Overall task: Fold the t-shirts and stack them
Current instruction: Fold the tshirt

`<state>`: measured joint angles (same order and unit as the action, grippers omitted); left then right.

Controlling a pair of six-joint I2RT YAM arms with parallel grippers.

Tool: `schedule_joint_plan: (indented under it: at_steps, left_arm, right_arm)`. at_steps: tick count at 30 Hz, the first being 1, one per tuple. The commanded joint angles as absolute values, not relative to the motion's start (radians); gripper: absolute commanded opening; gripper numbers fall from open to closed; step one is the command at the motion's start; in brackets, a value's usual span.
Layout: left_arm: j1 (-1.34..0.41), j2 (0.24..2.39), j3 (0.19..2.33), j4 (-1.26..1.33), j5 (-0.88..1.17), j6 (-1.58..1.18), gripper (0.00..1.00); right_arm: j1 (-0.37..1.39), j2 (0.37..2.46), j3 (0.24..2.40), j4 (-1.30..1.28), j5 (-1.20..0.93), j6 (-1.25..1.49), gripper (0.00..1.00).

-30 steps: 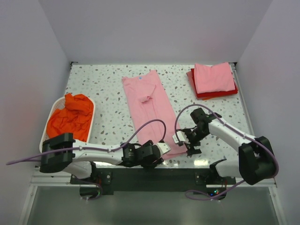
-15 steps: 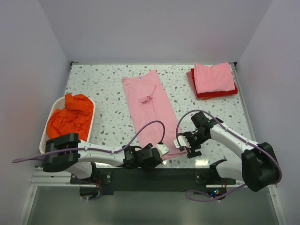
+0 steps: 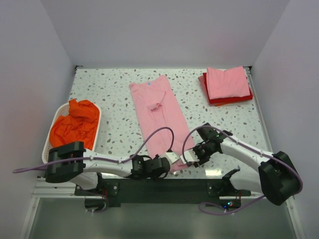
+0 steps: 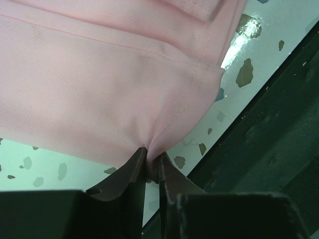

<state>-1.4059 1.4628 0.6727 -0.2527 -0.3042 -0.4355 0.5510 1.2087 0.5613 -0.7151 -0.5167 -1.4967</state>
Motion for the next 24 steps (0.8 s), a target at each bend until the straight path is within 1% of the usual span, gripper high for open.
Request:
schedule_joint_plan:
  at_steps: [1,2,3,5,6,11,14,20,24]
  left_arm:
    - [-1.411,1.442,0.631,-0.192,-0.233,-0.488,0.18]
    - [-1.410,1.433,0.618,-0.183,-0.229,-0.489,0.18]
    - [-1.410,1.416,0.612,-0.170,-0.226,-0.492,0.18]
    - [-1.408,1.395,0.603,-0.161,-0.221,-0.492,0.18]
    - [-1.408,1.388,0.601,-0.153,-0.219,-0.492,0.18]
    - [-1.388,1.344,0.571,-0.114,-0.203,-0.494,0.17]
    - [-1.358,1.283,0.543,-0.087,-0.172,-0.494,0.16]
    - [-1.292,1.191,0.525,-0.075,-0.117,-0.465,0.16]
    - [-1.247,1.166,0.529,-0.084,-0.095,-0.448,0.15]
  right_arm:
    - [0.584,1.221,0.523,-0.663,-0.439,-1.496,0.41]
    - [0.584,1.206,0.519,-0.661,-0.434,-1.494,0.35]
    - [0.584,1.197,0.514,-0.664,-0.436,-1.493,0.22]
    - [0.584,1.172,0.514,-0.678,-0.443,-1.491,0.06]
    - [0.583,1.161,0.517,-0.693,-0.446,-1.488,0.00]
    - [0.583,1.129,0.557,-0.747,-0.492,-1.444,0.00]
    - [0.583,1.120,0.598,-0.770,-0.525,-1.390,0.00]
    - [0.583,1.130,0.667,-0.782,-0.557,-1.318,0.00]
    - [0.581,1.134,0.695,-0.741,-0.542,-1.257,0.00]
